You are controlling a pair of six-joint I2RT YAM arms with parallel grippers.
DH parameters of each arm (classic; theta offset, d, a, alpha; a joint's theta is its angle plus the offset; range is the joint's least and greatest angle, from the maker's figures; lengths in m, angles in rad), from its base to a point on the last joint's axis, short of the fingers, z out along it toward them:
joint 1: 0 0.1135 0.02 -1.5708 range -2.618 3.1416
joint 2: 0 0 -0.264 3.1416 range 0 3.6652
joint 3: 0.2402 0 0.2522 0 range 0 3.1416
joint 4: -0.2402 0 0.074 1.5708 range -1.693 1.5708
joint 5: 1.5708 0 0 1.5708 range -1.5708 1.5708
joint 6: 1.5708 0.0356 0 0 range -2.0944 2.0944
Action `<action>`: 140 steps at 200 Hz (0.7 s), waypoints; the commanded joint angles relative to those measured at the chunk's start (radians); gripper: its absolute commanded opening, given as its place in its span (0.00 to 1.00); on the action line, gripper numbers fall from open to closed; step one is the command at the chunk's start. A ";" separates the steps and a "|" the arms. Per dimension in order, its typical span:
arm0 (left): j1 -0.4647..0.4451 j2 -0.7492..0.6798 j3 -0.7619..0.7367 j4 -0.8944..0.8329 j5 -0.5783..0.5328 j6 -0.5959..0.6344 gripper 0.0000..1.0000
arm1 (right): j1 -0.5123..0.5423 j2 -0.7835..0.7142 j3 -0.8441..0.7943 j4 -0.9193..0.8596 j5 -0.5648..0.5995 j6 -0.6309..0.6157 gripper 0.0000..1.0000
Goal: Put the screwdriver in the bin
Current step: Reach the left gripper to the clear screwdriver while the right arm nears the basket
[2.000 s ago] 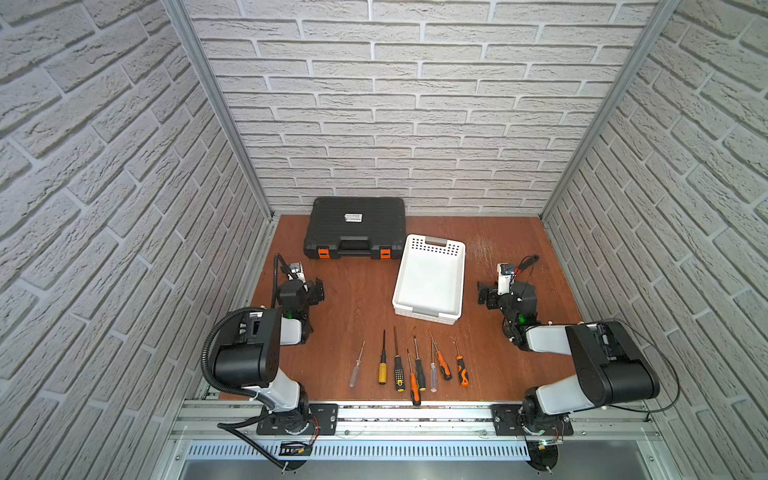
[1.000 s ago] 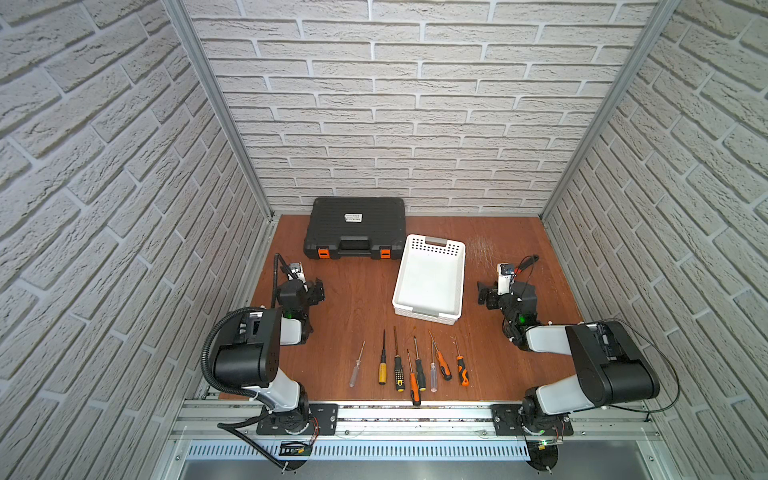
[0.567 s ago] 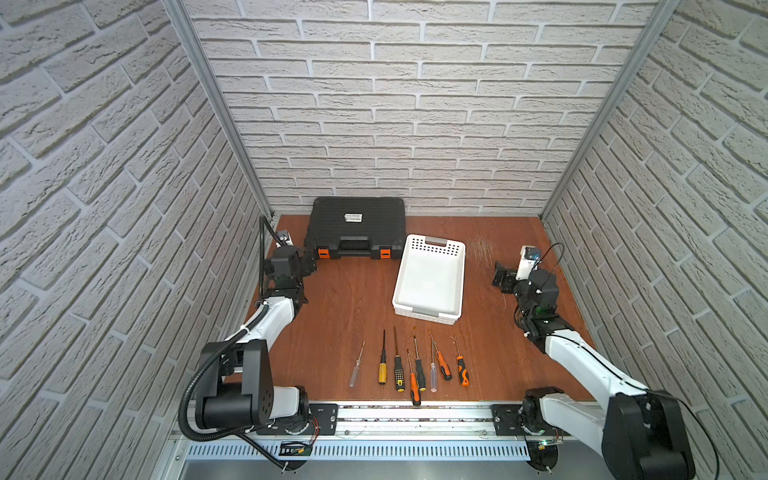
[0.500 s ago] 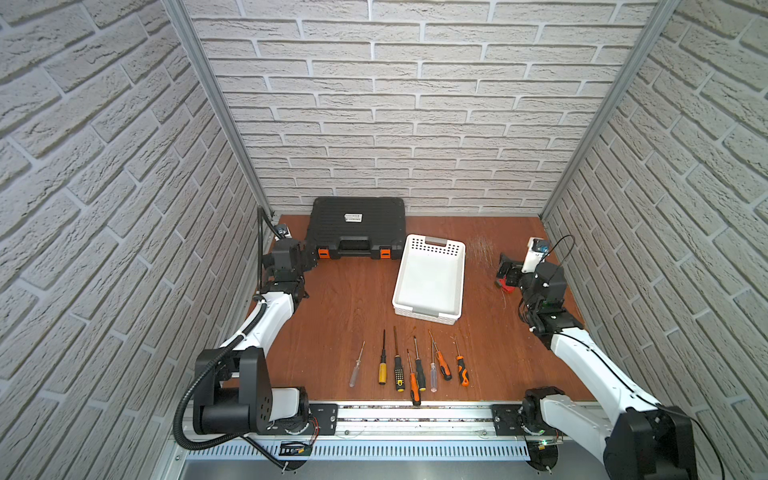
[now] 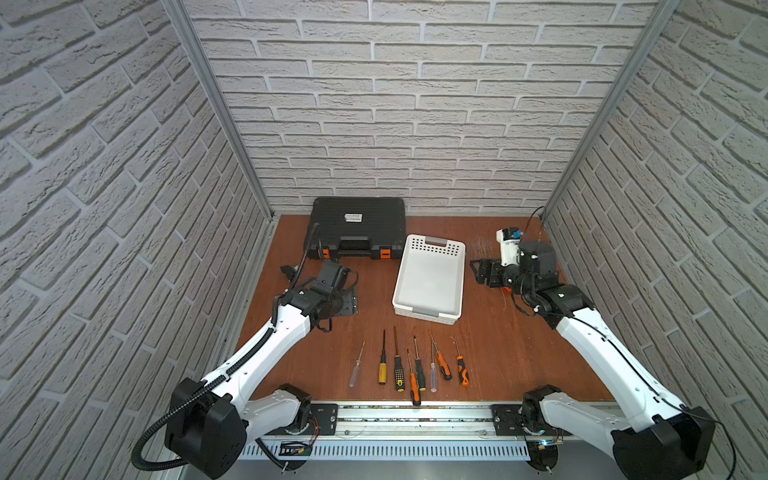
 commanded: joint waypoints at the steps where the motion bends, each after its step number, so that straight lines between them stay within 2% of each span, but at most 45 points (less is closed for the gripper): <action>1: -0.120 -0.050 -0.079 -0.134 0.068 -0.148 0.72 | 0.066 0.052 0.036 -0.048 -0.042 0.036 0.85; 19: -0.218 -0.061 -0.166 -0.090 0.115 -0.230 0.62 | 0.098 0.081 0.040 -0.013 -0.047 0.056 0.84; 42: -0.315 -0.022 -0.237 -0.055 0.148 -0.302 0.55 | 0.117 0.113 0.055 0.012 -0.062 0.072 0.83; 62: -0.377 0.014 -0.238 -0.057 0.134 -0.334 0.54 | 0.128 0.136 0.076 0.007 -0.067 0.077 0.82; 116: -0.404 0.094 -0.256 -0.032 0.122 -0.337 0.54 | 0.147 0.146 0.081 0.012 -0.059 0.076 0.81; 140: -0.404 0.101 -0.298 0.004 0.140 -0.353 0.50 | 0.149 0.149 0.075 0.018 -0.066 0.077 0.81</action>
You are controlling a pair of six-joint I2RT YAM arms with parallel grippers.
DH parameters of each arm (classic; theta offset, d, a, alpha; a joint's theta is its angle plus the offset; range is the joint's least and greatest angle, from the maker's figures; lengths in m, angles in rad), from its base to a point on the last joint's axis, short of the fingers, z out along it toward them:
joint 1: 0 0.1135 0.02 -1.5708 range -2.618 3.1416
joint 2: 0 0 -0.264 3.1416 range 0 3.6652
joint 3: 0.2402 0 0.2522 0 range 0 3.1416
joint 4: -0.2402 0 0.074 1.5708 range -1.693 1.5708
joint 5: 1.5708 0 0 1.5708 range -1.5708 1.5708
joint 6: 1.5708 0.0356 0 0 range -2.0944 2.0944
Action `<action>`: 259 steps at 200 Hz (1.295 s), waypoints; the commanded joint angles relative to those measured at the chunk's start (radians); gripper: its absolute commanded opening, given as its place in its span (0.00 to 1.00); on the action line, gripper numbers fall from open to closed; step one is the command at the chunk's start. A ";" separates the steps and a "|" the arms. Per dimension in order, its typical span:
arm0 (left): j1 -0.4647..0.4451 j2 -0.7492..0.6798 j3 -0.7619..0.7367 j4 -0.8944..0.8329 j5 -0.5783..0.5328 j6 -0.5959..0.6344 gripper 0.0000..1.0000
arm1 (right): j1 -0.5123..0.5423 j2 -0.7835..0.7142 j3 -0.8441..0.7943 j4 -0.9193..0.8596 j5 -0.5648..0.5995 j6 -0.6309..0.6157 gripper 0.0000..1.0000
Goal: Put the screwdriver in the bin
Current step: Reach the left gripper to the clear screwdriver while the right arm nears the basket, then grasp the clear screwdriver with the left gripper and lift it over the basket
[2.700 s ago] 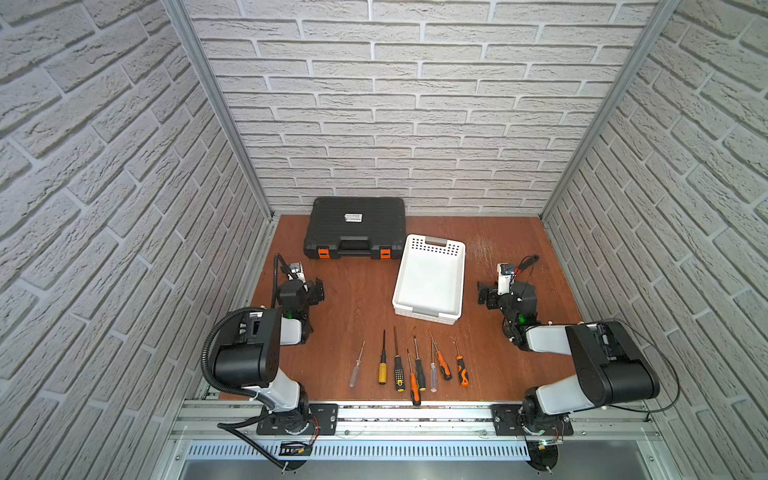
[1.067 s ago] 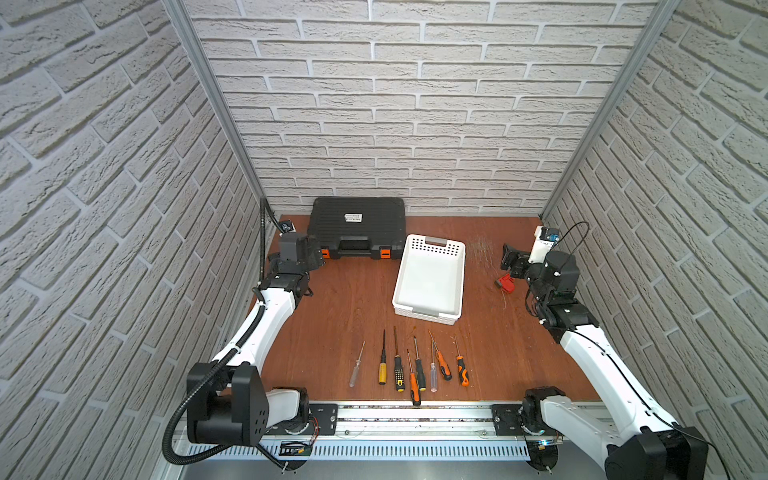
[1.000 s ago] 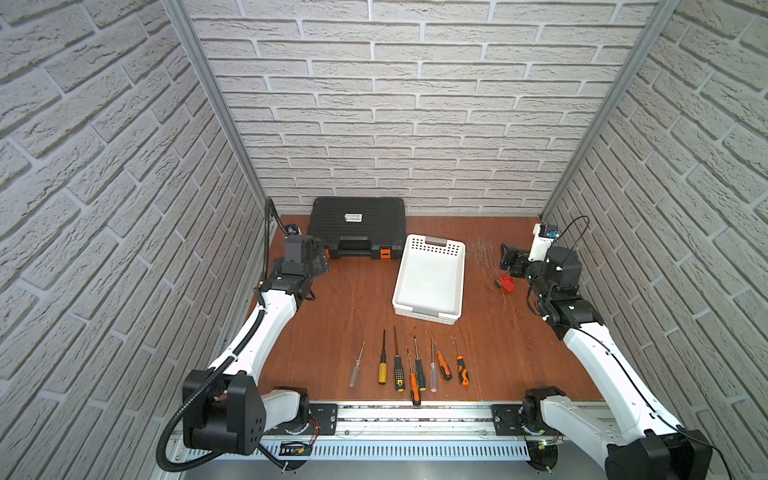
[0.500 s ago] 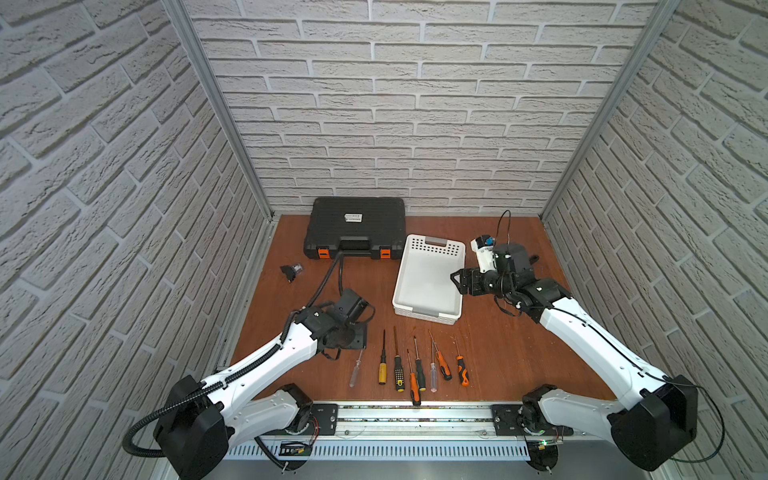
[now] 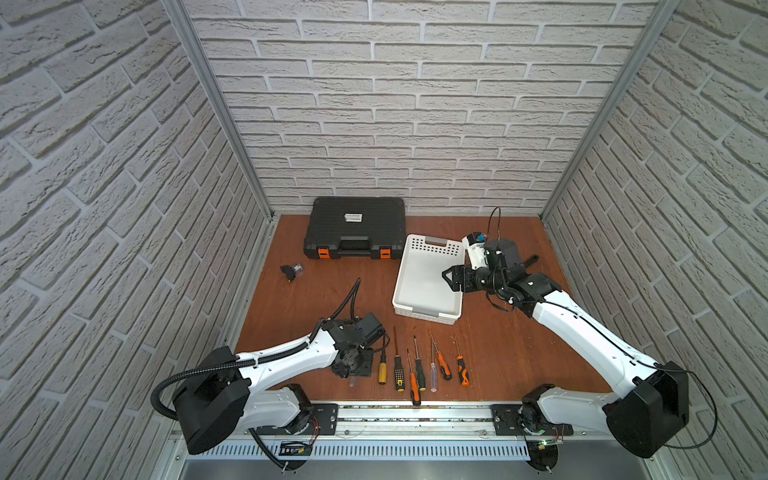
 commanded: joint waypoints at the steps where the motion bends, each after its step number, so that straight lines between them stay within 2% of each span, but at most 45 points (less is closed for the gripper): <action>1: -0.006 0.009 -0.044 0.033 0.009 -0.030 0.50 | 0.007 0.001 0.011 0.036 -0.008 0.011 0.81; 34: -0.008 0.007 -0.067 0.068 0.024 -0.041 0.40 | 0.009 0.015 0.010 0.050 -0.020 0.018 0.80; 88: -0.007 0.064 -0.057 0.079 0.020 -0.050 0.05 | 0.009 0.033 0.009 0.059 -0.026 0.019 0.79; 101: -0.007 0.067 -0.035 0.060 0.013 -0.047 0.00 | 0.009 0.030 0.009 0.057 -0.025 0.016 0.79; 139: 0.005 0.001 0.090 -0.052 -0.048 -0.004 0.00 | 0.009 0.016 0.012 0.045 -0.010 0.001 0.78; 175: 0.070 0.027 0.344 -0.125 0.004 0.134 0.00 | 0.009 0.009 -0.007 0.050 -0.014 -0.001 0.78; 214: 0.138 0.216 0.661 -0.143 0.102 0.308 0.00 | 0.009 -0.009 -0.025 0.060 -0.015 -0.002 0.77; 259: 0.164 0.507 0.949 -0.096 0.108 0.433 0.00 | 0.009 -0.110 -0.041 0.011 0.060 -0.029 0.77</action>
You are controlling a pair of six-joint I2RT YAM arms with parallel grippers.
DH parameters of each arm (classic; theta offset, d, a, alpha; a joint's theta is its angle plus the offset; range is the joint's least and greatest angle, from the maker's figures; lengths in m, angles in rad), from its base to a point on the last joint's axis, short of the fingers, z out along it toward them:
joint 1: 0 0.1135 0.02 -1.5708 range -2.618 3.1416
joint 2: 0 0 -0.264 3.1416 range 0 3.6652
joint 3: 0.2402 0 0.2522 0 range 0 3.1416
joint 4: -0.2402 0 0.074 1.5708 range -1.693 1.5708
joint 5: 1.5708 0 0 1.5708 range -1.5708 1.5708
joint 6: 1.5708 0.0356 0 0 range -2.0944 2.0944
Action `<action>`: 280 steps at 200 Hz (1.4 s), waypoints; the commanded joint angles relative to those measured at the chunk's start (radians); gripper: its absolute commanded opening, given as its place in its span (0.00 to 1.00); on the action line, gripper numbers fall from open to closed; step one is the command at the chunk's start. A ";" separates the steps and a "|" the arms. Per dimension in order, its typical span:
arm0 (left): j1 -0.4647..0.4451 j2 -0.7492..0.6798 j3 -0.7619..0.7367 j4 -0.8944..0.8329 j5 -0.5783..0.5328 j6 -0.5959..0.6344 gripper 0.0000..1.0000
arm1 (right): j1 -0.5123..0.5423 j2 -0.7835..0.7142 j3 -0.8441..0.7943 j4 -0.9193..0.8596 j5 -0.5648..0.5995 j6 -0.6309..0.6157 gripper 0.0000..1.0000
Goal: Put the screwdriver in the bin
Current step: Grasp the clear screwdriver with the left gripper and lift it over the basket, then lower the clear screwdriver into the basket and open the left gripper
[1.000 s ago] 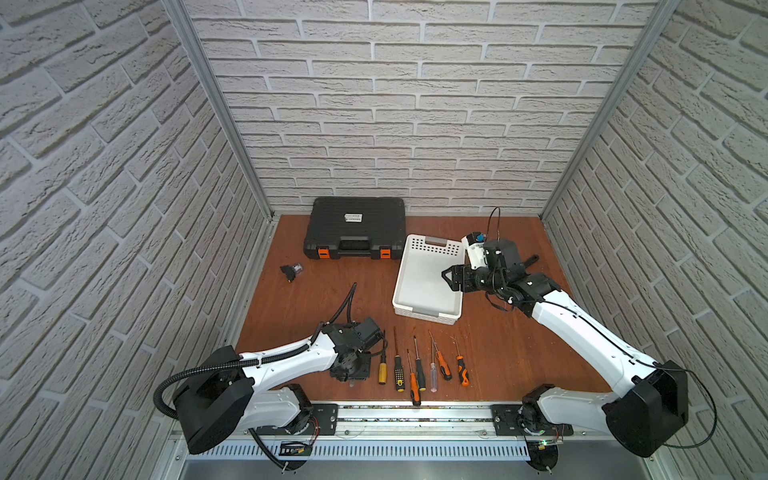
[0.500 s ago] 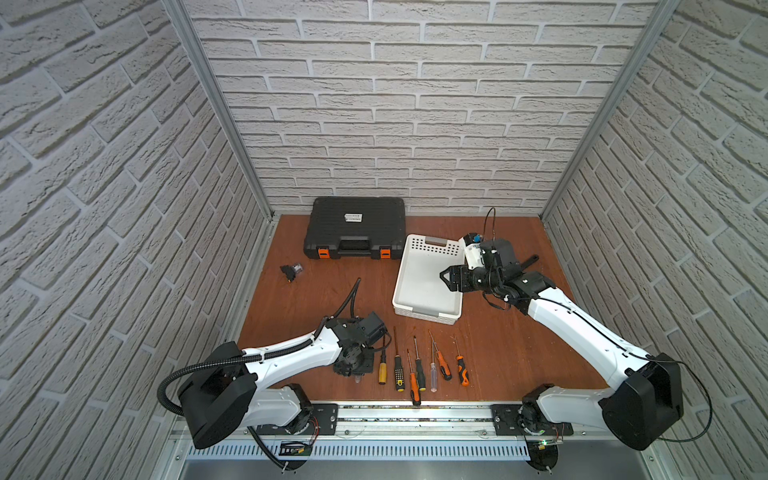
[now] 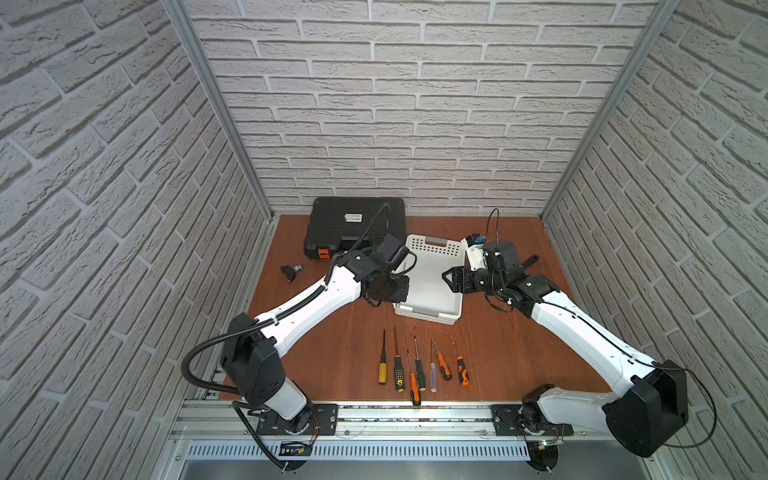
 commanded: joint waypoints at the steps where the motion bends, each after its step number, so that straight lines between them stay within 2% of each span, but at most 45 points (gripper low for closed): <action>1: 0.015 0.139 0.121 0.003 0.026 0.116 0.00 | 0.006 -0.100 -0.025 0.001 0.054 -0.024 0.77; 36: 0.032 0.329 0.277 -0.026 0.031 0.126 0.00 | 0.007 -0.183 -0.070 -0.046 0.052 -0.017 0.77; 95: 0.048 0.496 0.338 -0.005 0.036 0.094 0.00 | 0.006 -0.264 -0.123 -0.114 0.039 -0.012 0.77; 121: 0.052 0.569 0.391 -0.022 0.017 0.088 0.00 | 0.007 -0.282 -0.140 -0.150 -0.001 -0.006 0.77; 178: 0.061 0.633 0.393 0.018 -0.019 0.066 0.00 | 0.008 -0.328 -0.207 -0.234 -0.012 0.030 0.76; 219: 0.061 0.640 0.375 0.073 0.000 0.056 0.00 | 0.008 -0.330 -0.203 -0.244 -0.025 0.040 0.76; 245: 0.061 0.643 0.376 0.090 0.022 0.050 0.08 | 0.010 -0.326 -0.202 -0.249 -0.027 0.044 0.76; 280: 0.061 0.621 0.360 0.111 0.020 0.042 0.28 | 0.010 -0.336 -0.200 -0.264 -0.015 0.045 0.76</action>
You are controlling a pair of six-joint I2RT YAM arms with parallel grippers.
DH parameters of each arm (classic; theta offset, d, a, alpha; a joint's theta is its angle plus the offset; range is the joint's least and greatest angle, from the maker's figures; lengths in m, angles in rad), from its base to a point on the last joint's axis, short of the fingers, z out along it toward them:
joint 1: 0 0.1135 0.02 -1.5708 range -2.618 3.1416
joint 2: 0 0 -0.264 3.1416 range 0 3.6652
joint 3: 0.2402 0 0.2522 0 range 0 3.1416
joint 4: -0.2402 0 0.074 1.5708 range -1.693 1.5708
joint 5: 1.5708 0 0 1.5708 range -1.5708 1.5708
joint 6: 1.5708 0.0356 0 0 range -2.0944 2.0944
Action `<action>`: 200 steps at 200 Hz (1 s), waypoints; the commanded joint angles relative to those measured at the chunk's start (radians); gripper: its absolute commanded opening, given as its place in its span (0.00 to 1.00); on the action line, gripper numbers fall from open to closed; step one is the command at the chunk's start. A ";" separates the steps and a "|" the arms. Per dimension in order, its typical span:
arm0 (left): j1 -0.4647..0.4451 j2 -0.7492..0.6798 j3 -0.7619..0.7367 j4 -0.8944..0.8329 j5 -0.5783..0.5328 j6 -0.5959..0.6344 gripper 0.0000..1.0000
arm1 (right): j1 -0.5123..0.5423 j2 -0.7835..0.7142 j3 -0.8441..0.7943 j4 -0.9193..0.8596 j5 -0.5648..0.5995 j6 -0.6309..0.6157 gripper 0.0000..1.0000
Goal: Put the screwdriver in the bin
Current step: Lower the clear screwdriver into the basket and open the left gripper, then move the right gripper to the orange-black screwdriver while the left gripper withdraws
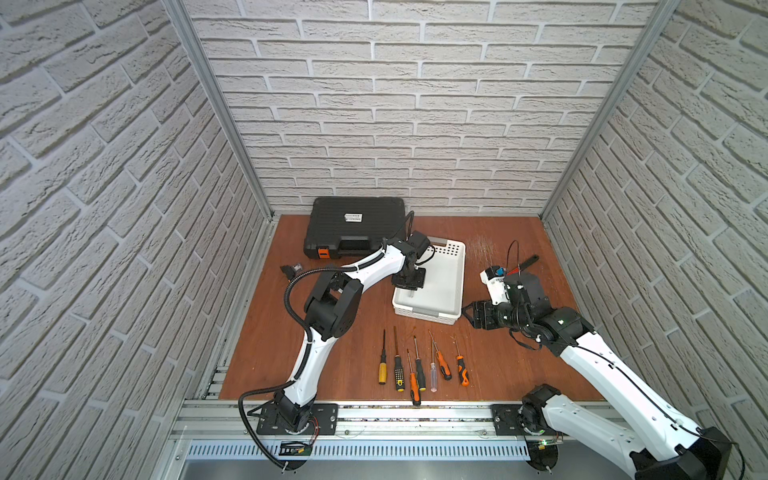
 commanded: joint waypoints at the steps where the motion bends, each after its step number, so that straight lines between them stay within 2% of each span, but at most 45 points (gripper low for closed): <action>1: 0.005 0.004 -0.015 0.058 0.015 -0.014 0.28 | 0.009 -0.017 0.005 -0.007 -0.001 0.007 0.76; 24: 0.003 -0.024 -0.014 0.070 0.012 -0.019 0.35 | 0.009 -0.015 0.011 -0.015 0.005 0.007 0.76; 58: 0.002 -0.081 -0.008 0.068 0.014 -0.028 0.35 | 0.009 -0.004 0.018 -0.039 0.006 0.018 0.76; 94: 0.001 -0.242 -0.095 0.126 0.014 -0.030 0.36 | 0.026 -0.013 -0.007 -0.064 0.022 0.059 0.73; 119: 0.001 -0.387 -0.234 0.168 0.003 -0.022 0.38 | 0.070 -0.016 -0.047 -0.081 0.054 0.110 0.70; 139: 0.001 -0.523 -0.386 0.197 -0.051 -0.035 0.43 | 0.128 -0.017 -0.076 -0.110 0.105 0.164 0.68; 172: -0.005 -0.755 -0.634 0.251 -0.150 -0.096 0.51 | 0.282 0.009 -0.122 -0.157 0.194 0.290 0.64; 200: -0.012 -0.869 -0.753 0.266 -0.220 -0.126 0.51 | 0.388 0.073 -0.173 -0.107 0.213 0.387 0.55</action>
